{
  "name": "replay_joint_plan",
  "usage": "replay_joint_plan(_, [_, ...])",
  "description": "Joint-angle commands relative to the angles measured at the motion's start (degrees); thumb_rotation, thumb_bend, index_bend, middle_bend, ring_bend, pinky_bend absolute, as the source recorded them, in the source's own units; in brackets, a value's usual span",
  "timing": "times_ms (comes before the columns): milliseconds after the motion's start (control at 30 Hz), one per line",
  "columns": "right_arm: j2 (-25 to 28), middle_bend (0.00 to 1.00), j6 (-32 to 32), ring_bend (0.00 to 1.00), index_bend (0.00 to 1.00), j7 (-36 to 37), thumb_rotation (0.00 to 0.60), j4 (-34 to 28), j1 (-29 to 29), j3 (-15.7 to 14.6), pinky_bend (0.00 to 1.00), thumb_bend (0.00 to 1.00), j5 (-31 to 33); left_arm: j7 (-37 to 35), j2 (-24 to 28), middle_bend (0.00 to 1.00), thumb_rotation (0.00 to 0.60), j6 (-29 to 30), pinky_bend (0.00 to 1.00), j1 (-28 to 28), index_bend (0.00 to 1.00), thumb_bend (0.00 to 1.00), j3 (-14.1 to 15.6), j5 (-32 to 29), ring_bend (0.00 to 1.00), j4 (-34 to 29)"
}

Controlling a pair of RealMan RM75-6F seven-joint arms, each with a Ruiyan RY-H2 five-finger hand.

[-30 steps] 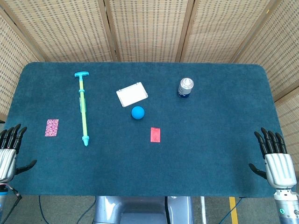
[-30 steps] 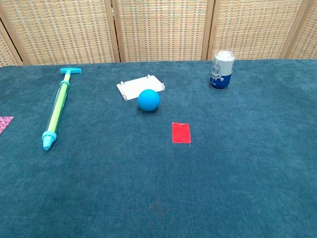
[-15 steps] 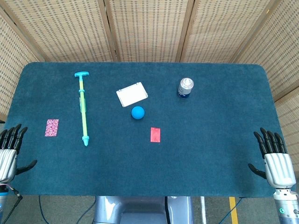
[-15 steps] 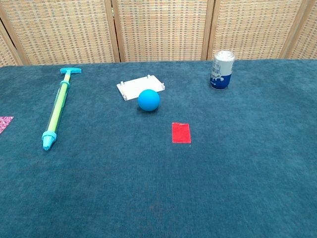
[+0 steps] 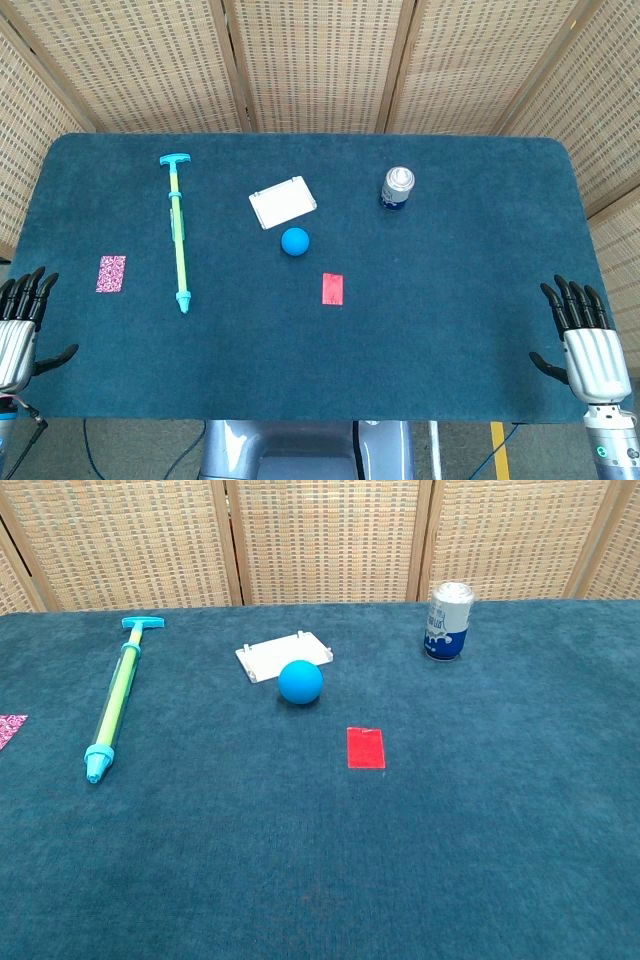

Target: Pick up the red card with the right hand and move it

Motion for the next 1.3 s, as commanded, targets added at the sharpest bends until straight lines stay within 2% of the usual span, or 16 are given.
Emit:
replay_joint_plan(33, [-0.02,0.0,-0.03,0.0,0.0,-0.1,0.6,-0.05,0.03,-0.04,0.0,0.13,-0.08,0.0,0.02,0.0,0.6,-0.01,0.0,0.0,0.0,0.15,0.0,0.02,0.0,-0.01])
replay_joint_plan(433, [-2.04,0.0,-3.6,0.0,0.0,-1.72,0.6,-0.93,2.49,-0.24,0.0,0.13,-0.85,-0.69,0.63,0.0,0.6,0.24,0.0,0.32,0.0,0.15,-0.29,-0.57,0.0,-0.39])
replay_joint_plan(700, [-6.16,0.0,-10.55,0.0,0.0,-7.19,0.6,-6.68,8.47,1.83,0.0,0.13,-0.53,-0.49,0.47,0.0,0.6,0.01,0.0,0.24,0.0,0.16,-0.4,-0.82,0.0,-0.28])
replay_joint_plan(867, [-11.42,0.0,-15.26,0.0,0.0,-12.33,0.6,-8.74,12.78,4.13,0.0,0.14,1.64,-1.17,0.61,0.0,0.6,-0.17,0.0,0.23,0.0,0.16,-0.65,-1.31,0.0,-0.18])
replay_joint_plan(967, [-14.6,0.0,-17.97,0.0,0.0,-15.19,0.6,-8.57,14.86,5.41,0.0,0.19,4.23,-1.56,0.68,0.0,0.6,-0.52,0.0,0.17,0.0,0.16,-0.72,-1.66,0.0,-0.09])
replay_joint_plan(1300, [-27.86,0.0,-23.54,0.0,0.0,-26.29,0.6,-3.95,22.39,11.25,0.0,0.26,16.47,-2.55,0.76,0.0,0.6,-2.22,0.0,-0.39,0.0,0.16,-1.13,-3.15,0.0,0.41])
